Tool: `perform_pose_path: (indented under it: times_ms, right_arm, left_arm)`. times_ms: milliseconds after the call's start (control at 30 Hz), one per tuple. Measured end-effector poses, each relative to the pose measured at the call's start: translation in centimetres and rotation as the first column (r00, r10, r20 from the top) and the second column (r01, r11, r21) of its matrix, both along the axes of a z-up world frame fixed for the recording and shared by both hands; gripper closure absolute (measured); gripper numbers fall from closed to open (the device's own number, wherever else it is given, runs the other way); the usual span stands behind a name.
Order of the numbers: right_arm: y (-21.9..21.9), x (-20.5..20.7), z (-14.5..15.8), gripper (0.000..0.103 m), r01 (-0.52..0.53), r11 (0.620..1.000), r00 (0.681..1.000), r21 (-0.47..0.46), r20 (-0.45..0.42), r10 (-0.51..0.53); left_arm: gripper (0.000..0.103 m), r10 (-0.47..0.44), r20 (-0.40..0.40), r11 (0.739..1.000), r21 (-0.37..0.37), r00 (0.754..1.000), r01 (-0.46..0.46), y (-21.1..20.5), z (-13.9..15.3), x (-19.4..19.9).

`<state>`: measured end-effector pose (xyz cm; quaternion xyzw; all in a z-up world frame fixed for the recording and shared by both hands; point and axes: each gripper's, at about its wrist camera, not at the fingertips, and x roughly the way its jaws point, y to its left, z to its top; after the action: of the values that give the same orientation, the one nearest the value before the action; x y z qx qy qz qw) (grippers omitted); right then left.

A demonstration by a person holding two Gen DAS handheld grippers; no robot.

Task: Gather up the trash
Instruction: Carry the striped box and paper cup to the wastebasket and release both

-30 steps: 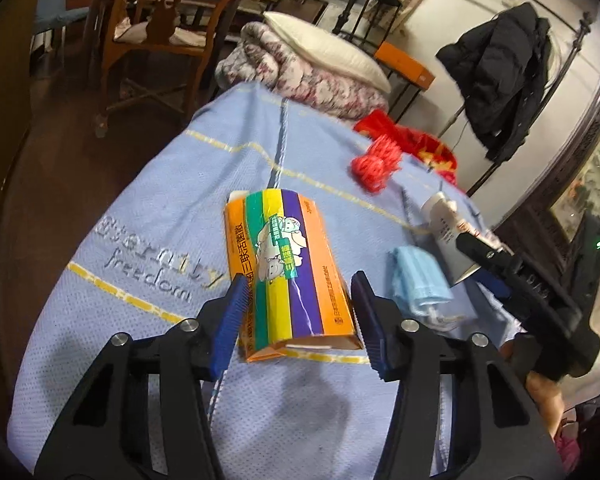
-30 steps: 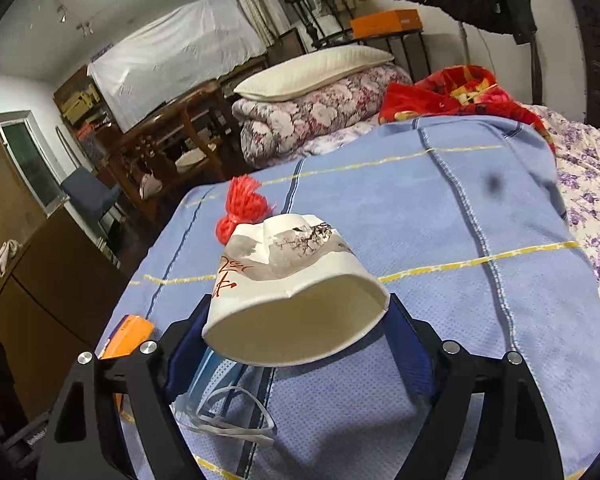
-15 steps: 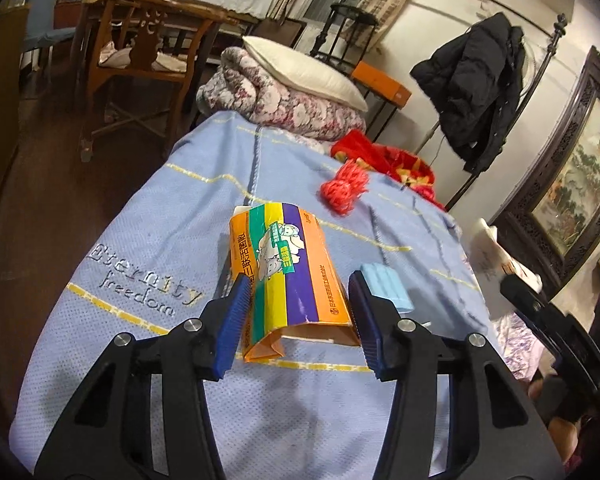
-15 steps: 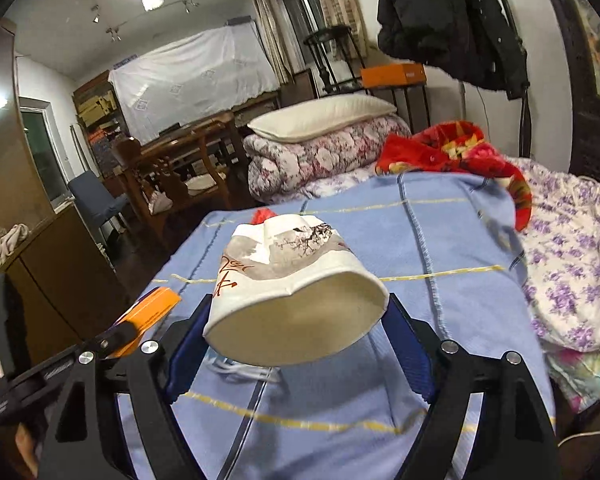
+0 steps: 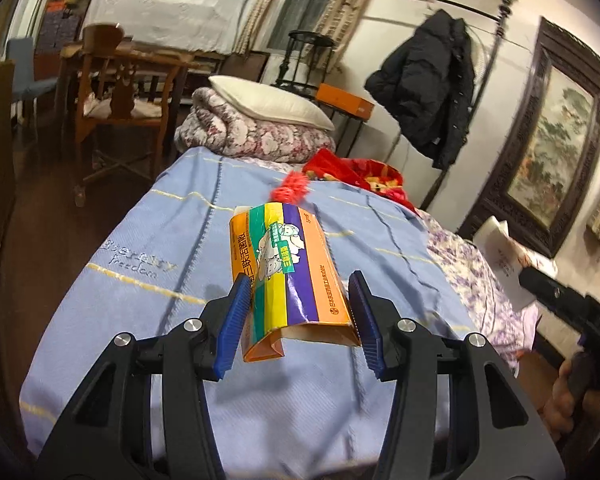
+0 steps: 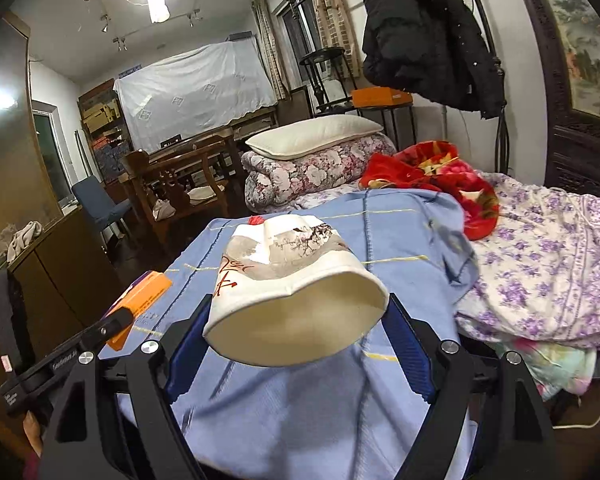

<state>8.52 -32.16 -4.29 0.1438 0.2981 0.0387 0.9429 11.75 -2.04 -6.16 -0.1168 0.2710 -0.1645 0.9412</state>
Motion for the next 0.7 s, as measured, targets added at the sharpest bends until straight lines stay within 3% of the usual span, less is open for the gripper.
perform_pose_path:
  times_ms: [300,700]
  right_arm:
    - [-2.7,-7.0,3.8,0.022,0.006,1.000,0.996,0.012,0.094,-0.007]
    - [-7.8,-15.8,7.5,0.022,0.057,0.998,0.978,0.018,0.198,-0.060]
  left_arm:
    - [0.053,-0.081,0.086,0.996,0.050,0.993,0.077,-5.0,4.1,-5.9]
    - [0.053,-0.202,0.214,0.977,0.119,0.956,0.179,-12.1,9.4,-13.2]
